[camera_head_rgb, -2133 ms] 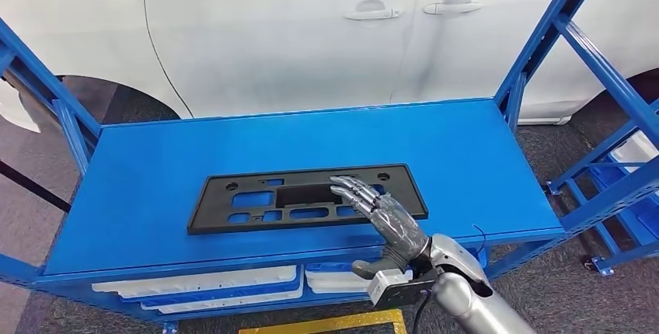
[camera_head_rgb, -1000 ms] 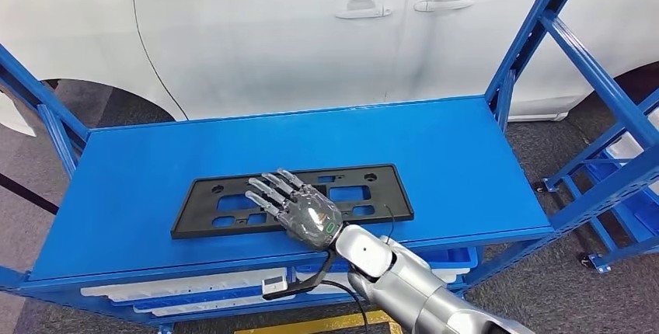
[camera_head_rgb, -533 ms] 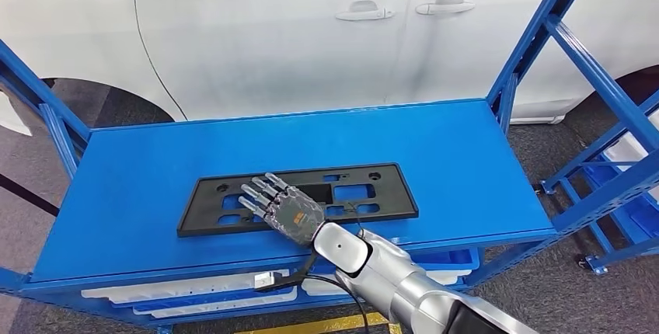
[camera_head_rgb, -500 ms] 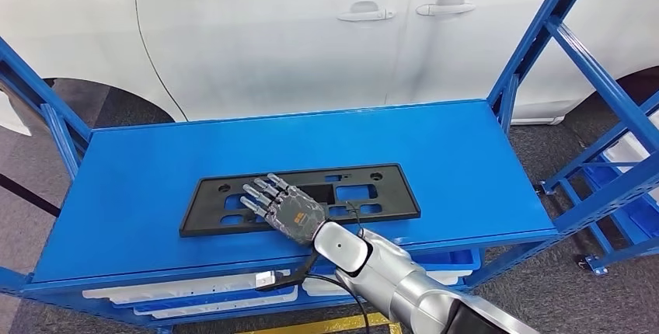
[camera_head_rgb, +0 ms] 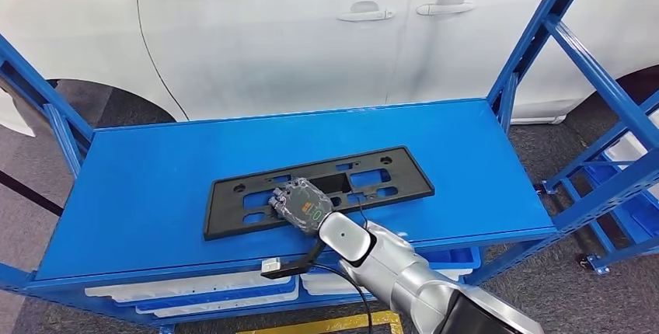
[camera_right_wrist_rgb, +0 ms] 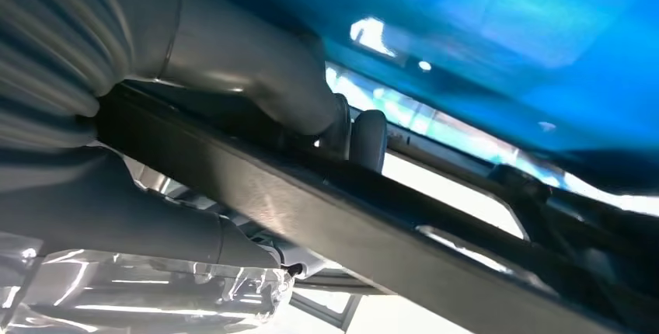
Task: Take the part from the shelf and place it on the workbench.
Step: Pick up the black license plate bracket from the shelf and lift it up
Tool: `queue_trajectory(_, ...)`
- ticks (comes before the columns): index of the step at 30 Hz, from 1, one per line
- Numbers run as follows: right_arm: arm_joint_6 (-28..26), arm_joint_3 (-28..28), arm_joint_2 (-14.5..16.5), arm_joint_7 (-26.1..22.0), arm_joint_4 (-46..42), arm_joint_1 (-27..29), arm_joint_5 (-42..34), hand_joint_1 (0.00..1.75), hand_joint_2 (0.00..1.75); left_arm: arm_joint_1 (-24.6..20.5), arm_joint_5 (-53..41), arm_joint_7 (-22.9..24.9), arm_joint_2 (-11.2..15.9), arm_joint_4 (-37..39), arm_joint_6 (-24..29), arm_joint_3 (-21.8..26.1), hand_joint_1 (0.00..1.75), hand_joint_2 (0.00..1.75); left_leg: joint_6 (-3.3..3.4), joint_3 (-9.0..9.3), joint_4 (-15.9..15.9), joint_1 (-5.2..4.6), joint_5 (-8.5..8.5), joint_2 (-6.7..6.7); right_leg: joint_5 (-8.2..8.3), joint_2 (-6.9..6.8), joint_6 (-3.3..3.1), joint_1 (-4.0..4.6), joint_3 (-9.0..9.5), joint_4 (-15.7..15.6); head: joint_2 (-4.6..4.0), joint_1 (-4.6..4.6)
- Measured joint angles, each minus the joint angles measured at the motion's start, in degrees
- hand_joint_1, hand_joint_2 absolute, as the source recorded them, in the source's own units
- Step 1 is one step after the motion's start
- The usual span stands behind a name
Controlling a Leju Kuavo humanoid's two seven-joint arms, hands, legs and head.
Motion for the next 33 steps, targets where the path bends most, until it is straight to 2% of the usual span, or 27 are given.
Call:
queue_trajectory(2,0.1,0.0,0.0,0.0,0.2,-0.2,-0.1,1.75,1.75,0.0,0.0,0.0,0.1,0.0,0.0,0.0,0.00,0.00,-0.55,-1.60,3.7,0.14,-2.40,0.02,0.43,-0.11,-0.39,-0.42,0.30,-0.7,0.00,0.00)
queue_trajectory(4,0.1,0.0,0.0,0.0,0.6,-0.2,-0.1,1.75,1.75,0.0,0.0,0.0,0.1,0.0,0.0,0.0,0.00,0.00,-1.12,-5.12,11.4,0.53,-6.23,0.04,0.49,-0.14,-0.53,-0.42,0.24,-0.7,0.00,0.00)
queue_trajectory(5,0.1,0.0,0.0,0.0,0.7,-0.2,-0.1,1.75,1.75,0.1,0.0,-0.1,0.2,0.0,0.0,0.0,0.00,0.00,-1.40,-6.68,14.7,0.73,-7.36,0.05,0.48,-0.14,-0.51,-0.42,0.19,-0.7,0.00,0.00)
queue_trajectory(6,0.0,0.0,0.0,0.0,0.9,-0.1,-0.1,1.74,1.75,0.1,0.1,-0.1,0.2,0.0,0.0,0.0,0.00,0.00,-1.63,-7.37,16.1,0.91,-7.39,0.06,0.45,-0.12,-0.46,-0.46,0.18,-0.6,0.00,0.00)
queue_trajectory(7,0.0,0.0,0.0,0.0,1.0,-0.2,-0.2,1.74,1.75,0.2,0.1,-0.3,0.2,0.0,-0.2,0.0,0.00,0.00,-1.83,-6.87,15.1,1.08,-6.24,0.07,0.37,-0.09,-0.34,-0.55,0.21,-0.5,0.00,0.00)
queue_trajectory(9,-0.1,0.0,0.0,-0.2,1.2,-0.4,-0.6,1.74,1.75,0.2,0.0,-1.4,0.4,0.0,-0.9,0.0,0.00,0.00,-2.16,-3.07,7.4,1.47,-2.35,0.12,0.03,-0.01,0.19,-0.78,0.31,-0.1,0.00,0.00)
queue_trajectory(11,-0.2,0.0,0.0,-0.5,1.4,-0.6,-1.0,1.75,1.75,0.1,-0.4,-3.4,0.4,0.0,-1.7,-0.1,0.00,0.00,-1.79,0.05,1.1,1.46,-0.36,-0.03,-0.28,0.17,0.92,-0.73,0.20,0.4,0.00,0.00)
queue_trajectory(14,-0.8,-0.2,0.0,-1.1,1.8,-0.9,-1.6,1.75,1.75,0.2,-1.4,-6.1,0.4,0.0,-1.6,-0.8,0.00,0.00,-0.33,0.36,0.2,1.16,-0.34,-0.20,-0.23,0.44,1.98,-0.65,-0.03,0.5,0.00,0.00)
queue_trajectory(16,-1.2,-0.4,0.0,-1.5,2.0,-1.1,-2.1,1.75,1.75,0.2,-2.1,-6.5,0.4,0.0,-1.3,-1.4,0.00,0.00,0.52,0.35,0.0,1.18,-0.07,-0.11,-1.23,0.37,2.59,-0.83,-0.61,1.8,0.00,0.00)
queue_trajectory(17,-1.2,-0.5,0.0,-1.6,2.1,-1.1,-2.3,1.75,1.75,0.2,-2.2,-6.5,0.4,0.0,-1.2,-1.7,0.00,0.00,0.89,0.33,-0.2,1.20,0.06,-0.05,-2.59,0.31,2.76,-0.88,-1.60,3.9,0.00,0.00)
queue_trajectory(19,-1.3,-0.7,-0.1,-1.8,2.3,-1.1,-2.5,1.75,1.75,0.2,-2.4,-6.6,0.5,0.0,-1.2,-2.0,0.00,0.00,1.32,0.11,-0.2,1.05,0.12,0.02,-6.28,0.24,2.85,-0.87,-5.17,11.3,0.00,0.00)
queue_trajectory(20,-1.4,-0.7,-0.1,-1.9,2.4,-1.1,-2.8,1.75,1.75,0.3,-2.4,-6.6,0.5,0.0,-1.2,-2.1,0.00,0.00,1.42,0.03,-0.2,0.93,0.13,0.04,-7.56,0.24,2.85,-0.85,-6.98,14.8,0.00,0.00)
queue_trajectory(21,-1.7,-0.7,-0.2,-2.1,2.5,-1.1,-3.1,1.75,1.75,0.3,-2.4,-6.6,0.5,0.0,-1.1,-2.3,0.00,0.00,1.46,-0.01,-0.2,0.80,0.13,0.04,-7.86,0.24,2.77,-0.82,-8.09,16.9,0.00,0.00)
queue_trajectory(22,-2.0,-0.9,-0.2,-2.3,2.5,-1.1,-3.7,1.75,1.75,0.3,-2.4,-6.8,0.6,0.0,-0.9,-2.5,0.00,0.00,1.48,0.02,-0.1,0.68,0.12,0.02,-7.03,0.24,2.60,-0.78,-8.12,16.7,0.00,0.00)
queue_trajectory(23,-2.5,-1.2,-0.2,-2.8,2.5,-1.0,-4.7,1.75,1.75,0.3,-2.2,-7.1,0.6,0.0,-0.7,-2.5,0.00,0.00,1.47,0.10,-0.1,0.56,0.11,-0.01,-5.28,0.24,2.31,-0.72,-7.03,14.3,0.00,0.00)
queue_trajectory(24,-2.9,-1.7,-0.3,-3.8,2.4,-1.0,-6.5,1.75,1.75,0.3,-1.9,-7.6,0.6,0.0,-0.7,-2.6,0.00,0.00,1.46,0.18,-0.1,0.48,0.10,-0.05,-3.11,0.24,1.85,-0.55,-5.10,10.3,0.00,0.00)
queue_trajectory(26,-3.5,-3.4,-0.7,-7.5,1.5,-0.7,-11.9,1.75,1.75,0.3,-1.2,-8.2,0.5,0.0,-1.1,-2.6,0.00,0.00,1.20,0.15,0.0,0.25,0.05,-0.12,-0.42,0.14,1.07,-0.10,-1.77,3.2,0.00,0.00)
queue_trajectory(27,-3.5,-4.6,-1.0,-10.1,0.5,-0.4,-15.5,1.75,1.75,0.3,-0.9,-8.3,0.5,0.0,-1.5,-2.6,0.00,0.00,0.97,0.06,0.0,0.25,0.04,-0.14,0.03,0.09,0.85,0.13,-1.00,1.3,0.00,0.00)
queue_trajectory(30,-3.3,-8.7,-2.6,-18.0,-4.6,0.6,-26.5,1.75,1.75,0.3,-0.2,-8.2,0.6,0.1,-2.7,-2.6,0.00,0.00,0.09,0.11,0.0,0.38,-0.02,-0.11,0.14,0.11,0.53,0.27,-0.78,0.5,0.00,-0.01)
queue_trajectory(33,-3.0,-10.0,-3.1,-20.3,-6.7,1.0,-29.8,1.75,1.75,0.3,0.1,-8.2,0.7,0.1,-3.2,-2.6,0.00,0.00,-0.18,0.26,0.0,0.29,-0.08,-0.08,0.26,0.14,0.29,0.10,-0.59,0.2,0.00,-0.02)
